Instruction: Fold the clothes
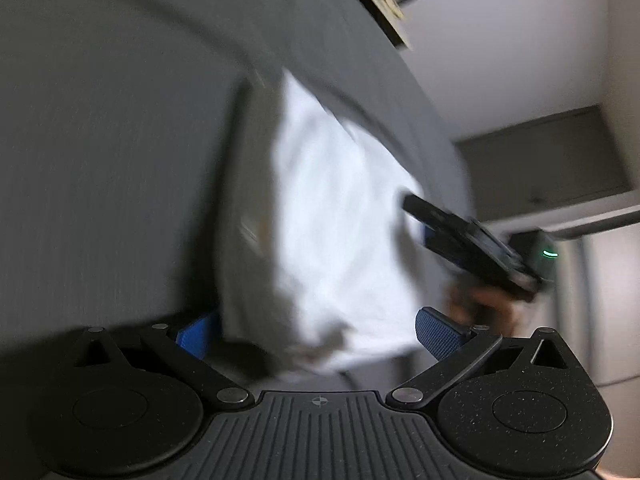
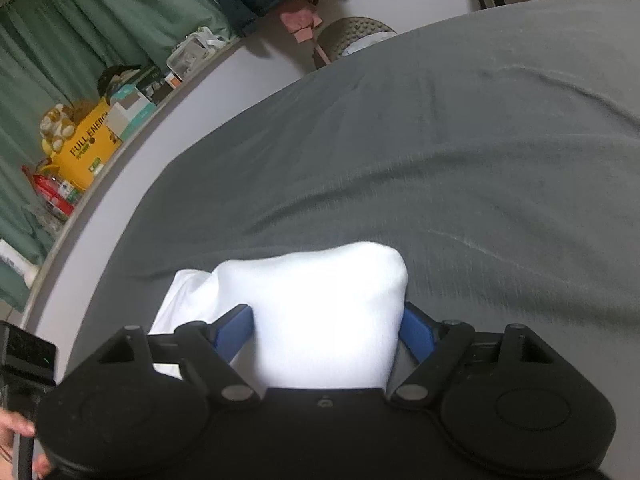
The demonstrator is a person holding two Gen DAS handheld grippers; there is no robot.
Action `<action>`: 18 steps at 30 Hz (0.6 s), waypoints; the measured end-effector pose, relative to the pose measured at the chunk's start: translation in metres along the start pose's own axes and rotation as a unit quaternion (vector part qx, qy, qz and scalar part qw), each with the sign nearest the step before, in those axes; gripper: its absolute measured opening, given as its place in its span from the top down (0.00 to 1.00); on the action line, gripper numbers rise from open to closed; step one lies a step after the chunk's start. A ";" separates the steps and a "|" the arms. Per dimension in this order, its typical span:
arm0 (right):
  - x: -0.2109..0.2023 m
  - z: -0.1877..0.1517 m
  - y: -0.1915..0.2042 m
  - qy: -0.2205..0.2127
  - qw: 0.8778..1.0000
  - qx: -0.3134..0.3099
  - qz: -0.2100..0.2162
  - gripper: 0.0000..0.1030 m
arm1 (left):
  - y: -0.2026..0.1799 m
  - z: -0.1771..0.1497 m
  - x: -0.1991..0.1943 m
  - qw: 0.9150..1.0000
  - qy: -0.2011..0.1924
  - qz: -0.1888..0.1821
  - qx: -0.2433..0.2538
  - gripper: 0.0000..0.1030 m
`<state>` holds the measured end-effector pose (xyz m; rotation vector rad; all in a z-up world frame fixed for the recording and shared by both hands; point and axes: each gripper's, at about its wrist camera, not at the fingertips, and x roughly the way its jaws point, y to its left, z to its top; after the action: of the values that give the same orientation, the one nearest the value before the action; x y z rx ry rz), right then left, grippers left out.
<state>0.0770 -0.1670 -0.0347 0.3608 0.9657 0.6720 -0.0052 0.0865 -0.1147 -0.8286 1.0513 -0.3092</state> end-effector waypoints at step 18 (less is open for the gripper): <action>-0.007 -0.007 -0.007 -0.041 0.998 0.041 0.016 0.54 | -0.031 -0.008 0.015 0.996 -0.043 0.050 0.062 0.67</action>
<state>0.0711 -0.1769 -0.0384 0.4742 0.9135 0.6427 0.0003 0.0531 -0.1038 -0.6704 0.9802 -0.2498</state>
